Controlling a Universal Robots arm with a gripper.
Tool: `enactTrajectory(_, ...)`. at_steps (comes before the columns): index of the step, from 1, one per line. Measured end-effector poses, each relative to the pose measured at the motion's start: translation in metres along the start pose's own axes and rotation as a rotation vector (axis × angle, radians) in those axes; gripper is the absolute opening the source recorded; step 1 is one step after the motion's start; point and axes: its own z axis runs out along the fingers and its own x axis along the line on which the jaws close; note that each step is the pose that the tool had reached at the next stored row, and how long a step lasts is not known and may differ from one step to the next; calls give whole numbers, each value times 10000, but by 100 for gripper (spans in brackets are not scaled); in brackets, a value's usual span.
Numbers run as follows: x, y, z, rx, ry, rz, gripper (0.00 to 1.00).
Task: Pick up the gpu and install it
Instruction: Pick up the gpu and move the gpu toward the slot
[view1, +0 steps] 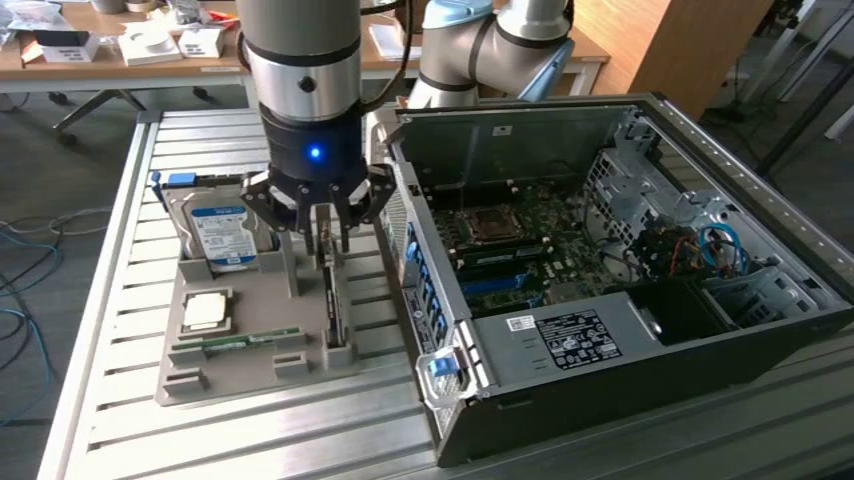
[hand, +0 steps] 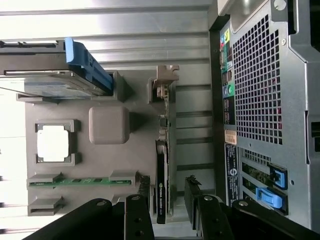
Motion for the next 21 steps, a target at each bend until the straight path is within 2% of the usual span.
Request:
enactTrajectory(3,1,-2,45,0,0,0,42)
enactTrajectory(8,1,-2,53,-2,-1,1,42)
enactTrajectory(18,5,-12,228,0,1,0,42)
enactTrajectory(21,6,-13,250,1,1,1,42)
